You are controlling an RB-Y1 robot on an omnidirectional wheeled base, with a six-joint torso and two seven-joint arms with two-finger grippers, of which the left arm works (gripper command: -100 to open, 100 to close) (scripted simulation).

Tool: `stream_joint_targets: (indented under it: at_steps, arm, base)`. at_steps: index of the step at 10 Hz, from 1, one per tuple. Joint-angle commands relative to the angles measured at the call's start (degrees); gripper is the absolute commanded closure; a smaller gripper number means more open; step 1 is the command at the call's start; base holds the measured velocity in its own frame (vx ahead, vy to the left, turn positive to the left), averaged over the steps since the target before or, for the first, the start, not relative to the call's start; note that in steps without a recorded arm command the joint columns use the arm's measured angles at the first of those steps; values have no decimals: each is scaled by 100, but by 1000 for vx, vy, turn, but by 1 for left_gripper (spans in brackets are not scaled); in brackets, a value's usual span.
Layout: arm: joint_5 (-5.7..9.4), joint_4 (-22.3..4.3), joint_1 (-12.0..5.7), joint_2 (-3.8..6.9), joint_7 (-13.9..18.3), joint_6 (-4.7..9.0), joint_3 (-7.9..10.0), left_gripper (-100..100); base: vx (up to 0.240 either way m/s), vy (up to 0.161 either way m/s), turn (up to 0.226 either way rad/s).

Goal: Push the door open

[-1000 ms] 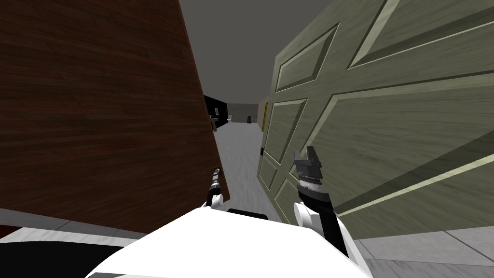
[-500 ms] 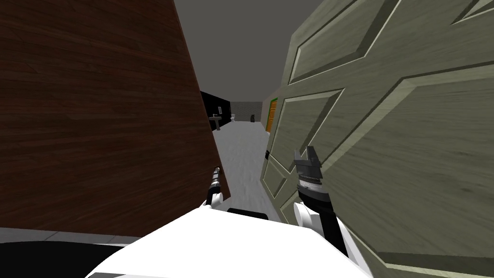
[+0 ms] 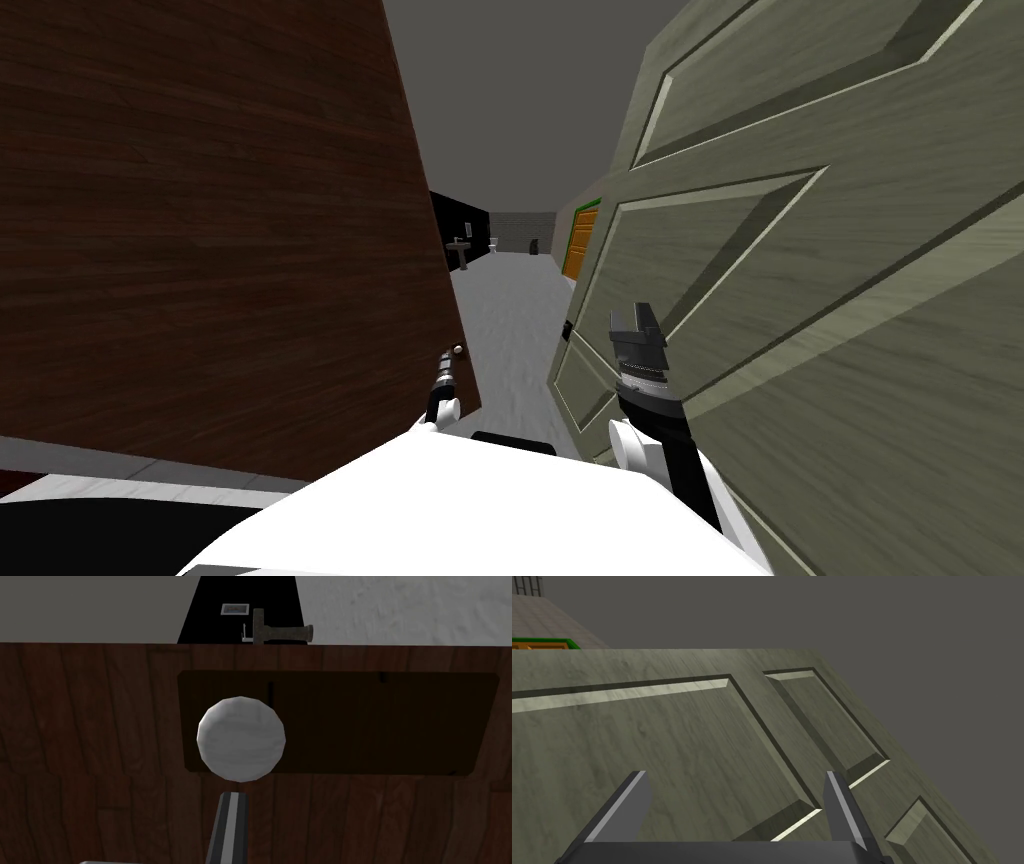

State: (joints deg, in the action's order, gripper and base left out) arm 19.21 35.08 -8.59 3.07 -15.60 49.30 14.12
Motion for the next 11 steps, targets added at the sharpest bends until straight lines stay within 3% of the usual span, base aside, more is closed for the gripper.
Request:
stream_joint_targets:
  at_steps: [1,4,8,10,11]
  arm:
    - [-64,-83,-102,45,-22,14,92,-100]
    - [-156,-202,-248,-31,-54,34,225,-100]
    - [-280,-362,-445,-398,-97,61,404,-100]
    - [-288,-372,-458,-437,-100,62,416,-100]
    - [-301,-389,-479,-508,-104,65,435,-100]
  base:
    - [-42,23,227]
    - [-163,-25,125]
    - [-140,-124,97]
    - [-10,-106,10]
    - [2,-85,-5]
